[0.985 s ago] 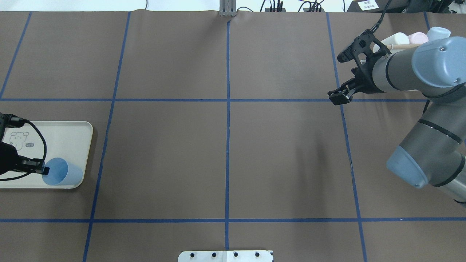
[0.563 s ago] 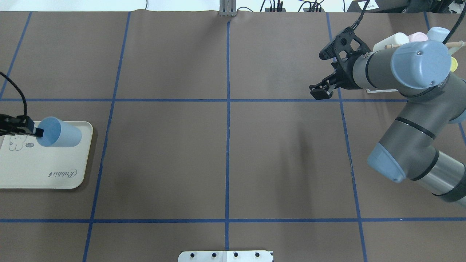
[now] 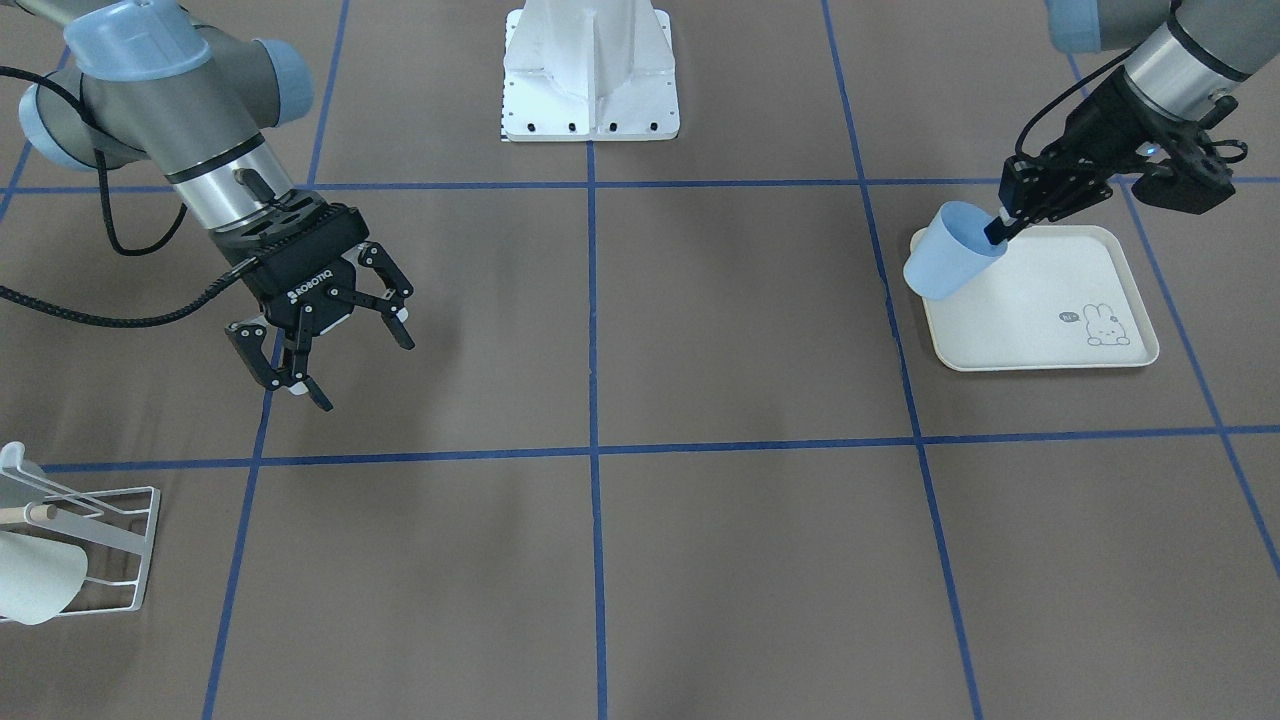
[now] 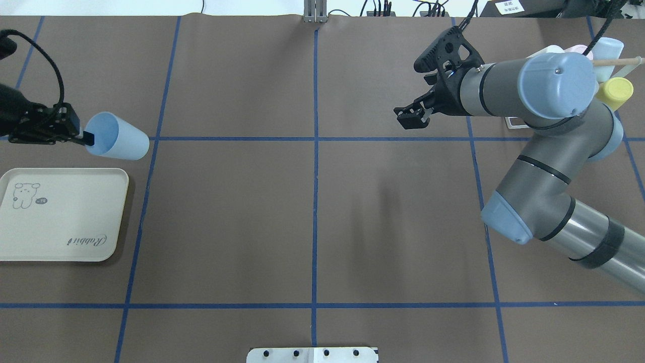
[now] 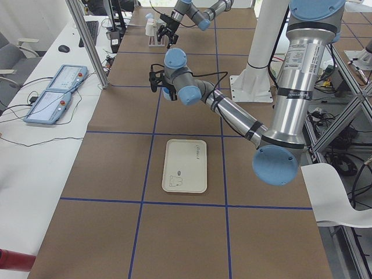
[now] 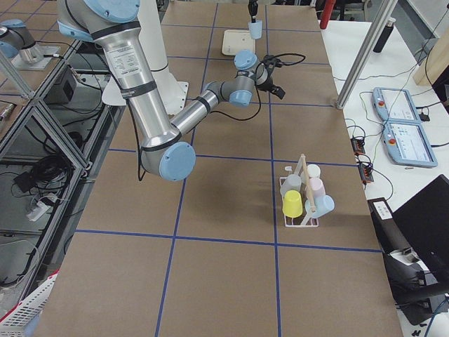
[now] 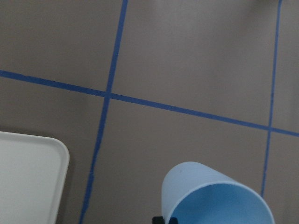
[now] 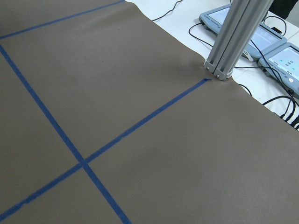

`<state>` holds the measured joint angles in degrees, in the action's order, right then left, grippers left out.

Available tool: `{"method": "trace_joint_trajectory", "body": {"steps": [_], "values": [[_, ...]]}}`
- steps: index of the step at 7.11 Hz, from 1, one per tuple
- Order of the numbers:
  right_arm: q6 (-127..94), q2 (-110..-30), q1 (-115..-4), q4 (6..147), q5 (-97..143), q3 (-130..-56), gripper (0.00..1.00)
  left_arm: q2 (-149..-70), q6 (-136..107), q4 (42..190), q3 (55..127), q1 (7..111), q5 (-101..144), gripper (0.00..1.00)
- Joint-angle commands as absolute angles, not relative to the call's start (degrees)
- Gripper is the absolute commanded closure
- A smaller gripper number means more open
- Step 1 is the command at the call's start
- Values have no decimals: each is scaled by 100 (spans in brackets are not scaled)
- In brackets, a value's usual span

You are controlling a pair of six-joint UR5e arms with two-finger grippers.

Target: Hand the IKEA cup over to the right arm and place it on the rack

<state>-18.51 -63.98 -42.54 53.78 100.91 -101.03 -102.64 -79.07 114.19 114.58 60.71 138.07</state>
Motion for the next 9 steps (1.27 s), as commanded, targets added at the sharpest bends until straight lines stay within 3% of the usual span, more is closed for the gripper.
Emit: {"method": "trace_joint_trajectory", "body": {"steps": [1, 4, 9], "values": [[-1837, -6065, -3756, 4603, 9767, -10029, 1, -11141, -8979, 11452, 11067, 6065, 14298, 100], [-1400, -6029, -2903, 3028, 8460, -9651, 1, -11872, -9745, 11548, 10741, 5785, 14309, 100], [-1090, -5537, -2707, 2962, 8165, -9501, 1, -12181, -9835, 11918, 10503, 5160, 14291, 100]]}}
